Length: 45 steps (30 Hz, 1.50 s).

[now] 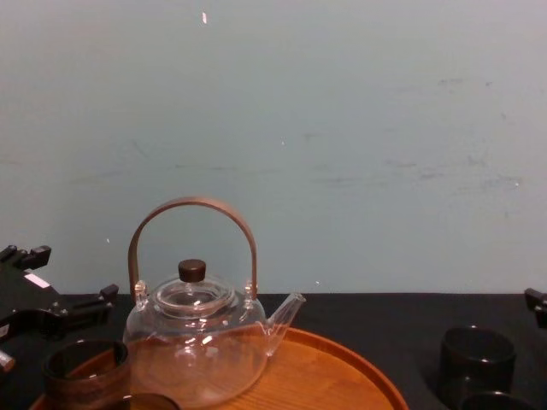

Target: Pick up the glass from the table and place it on the tray.

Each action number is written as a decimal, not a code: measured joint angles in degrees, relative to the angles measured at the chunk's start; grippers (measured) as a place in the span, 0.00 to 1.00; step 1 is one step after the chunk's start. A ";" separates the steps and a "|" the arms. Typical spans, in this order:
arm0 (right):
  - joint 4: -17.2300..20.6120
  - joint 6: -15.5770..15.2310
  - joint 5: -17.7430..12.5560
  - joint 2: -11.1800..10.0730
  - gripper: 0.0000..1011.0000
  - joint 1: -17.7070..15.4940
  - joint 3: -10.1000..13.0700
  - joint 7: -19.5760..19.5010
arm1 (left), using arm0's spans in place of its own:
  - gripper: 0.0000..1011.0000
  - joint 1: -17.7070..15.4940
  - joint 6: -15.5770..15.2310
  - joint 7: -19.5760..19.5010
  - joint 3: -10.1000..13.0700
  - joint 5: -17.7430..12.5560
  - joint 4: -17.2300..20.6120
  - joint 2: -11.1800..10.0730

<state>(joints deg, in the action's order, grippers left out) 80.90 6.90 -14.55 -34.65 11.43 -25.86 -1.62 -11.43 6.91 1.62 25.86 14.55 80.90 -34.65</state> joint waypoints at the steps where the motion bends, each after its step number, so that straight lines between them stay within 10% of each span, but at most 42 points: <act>1: 0.00 0.00 0.00 0.00 0.99 0.00 0.00 0.00 | 0.99 0.00 0.00 0.00 0.00 0.00 0.00 0.00; 45: 0.00 0.00 0.00 0.00 0.99 0.00 0.00 0.00 | 0.99 0.00 0.00 0.00 0.00 0.00 0.00 0.00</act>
<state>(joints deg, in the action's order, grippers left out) 80.90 6.91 -14.55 -34.64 11.43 -25.86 -1.62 -11.43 6.91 1.62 25.86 14.55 80.90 -34.65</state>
